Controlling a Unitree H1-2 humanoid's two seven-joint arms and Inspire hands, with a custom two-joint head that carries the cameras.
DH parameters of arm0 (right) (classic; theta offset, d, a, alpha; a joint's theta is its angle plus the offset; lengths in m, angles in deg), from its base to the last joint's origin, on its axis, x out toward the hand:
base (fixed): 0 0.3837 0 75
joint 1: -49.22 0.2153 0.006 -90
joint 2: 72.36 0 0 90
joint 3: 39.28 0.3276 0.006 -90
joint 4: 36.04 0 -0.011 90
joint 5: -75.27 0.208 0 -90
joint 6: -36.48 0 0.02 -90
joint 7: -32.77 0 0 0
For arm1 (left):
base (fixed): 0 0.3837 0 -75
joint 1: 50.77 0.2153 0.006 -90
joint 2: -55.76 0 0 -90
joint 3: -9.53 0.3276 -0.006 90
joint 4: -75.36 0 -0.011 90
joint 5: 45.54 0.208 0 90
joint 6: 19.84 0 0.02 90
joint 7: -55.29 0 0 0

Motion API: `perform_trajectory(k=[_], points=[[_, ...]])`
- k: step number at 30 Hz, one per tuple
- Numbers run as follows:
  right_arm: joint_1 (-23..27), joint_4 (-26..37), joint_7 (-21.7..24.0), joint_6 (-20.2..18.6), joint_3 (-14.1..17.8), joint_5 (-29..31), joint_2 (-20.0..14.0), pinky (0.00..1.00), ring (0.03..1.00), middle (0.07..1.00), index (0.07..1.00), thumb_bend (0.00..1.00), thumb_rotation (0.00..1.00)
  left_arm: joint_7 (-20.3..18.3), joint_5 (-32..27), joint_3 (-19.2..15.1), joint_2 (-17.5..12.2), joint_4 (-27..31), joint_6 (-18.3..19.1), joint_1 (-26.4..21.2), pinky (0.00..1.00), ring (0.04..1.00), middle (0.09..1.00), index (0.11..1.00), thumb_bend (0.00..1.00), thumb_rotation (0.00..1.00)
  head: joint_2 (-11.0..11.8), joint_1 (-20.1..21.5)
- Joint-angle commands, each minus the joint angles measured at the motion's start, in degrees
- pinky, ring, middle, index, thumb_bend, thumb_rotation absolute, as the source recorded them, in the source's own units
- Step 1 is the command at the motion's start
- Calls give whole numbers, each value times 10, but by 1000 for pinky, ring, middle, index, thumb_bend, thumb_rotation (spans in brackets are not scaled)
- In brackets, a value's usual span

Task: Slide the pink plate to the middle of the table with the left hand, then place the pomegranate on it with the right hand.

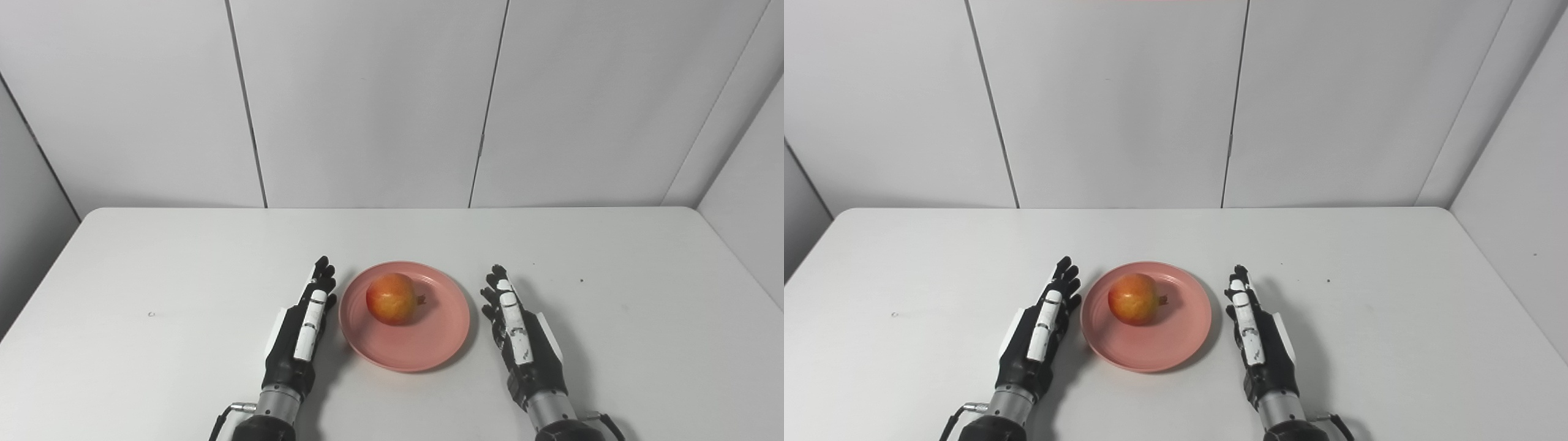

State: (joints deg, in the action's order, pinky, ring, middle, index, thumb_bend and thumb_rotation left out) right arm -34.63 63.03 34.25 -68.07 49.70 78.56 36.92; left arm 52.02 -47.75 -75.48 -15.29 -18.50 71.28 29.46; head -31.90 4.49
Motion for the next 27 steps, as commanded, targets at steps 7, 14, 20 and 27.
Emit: perform_trajectory(k=[7,14,20,27], points=[[7,23,-1,31,-2,5,5,1000,1000,1000,1000,283,1000,1,5,3,4,14,-7,-4,1000,1000,1000,1000,416,1000,1,-2],[6,22,-1,37,-3,6,6,1000,1000,1000,1000,273,1000,-1,3,4,4,22,2,-2,1000,1000,1000,1000,415,1000,3,-1],[3,22,-1,36,-2,6,5,1000,998,1000,1000,288,1000,-2,1,4,4,20,-3,-3,1000,1000,1000,1000,410,1000,5,2],[4,22,-4,32,-1,3,5,993,993,1000,1000,292,1000,-3,-5,0,6,13,-7,-7,1000,1000,1000,1000,407,1000,5,-1]])
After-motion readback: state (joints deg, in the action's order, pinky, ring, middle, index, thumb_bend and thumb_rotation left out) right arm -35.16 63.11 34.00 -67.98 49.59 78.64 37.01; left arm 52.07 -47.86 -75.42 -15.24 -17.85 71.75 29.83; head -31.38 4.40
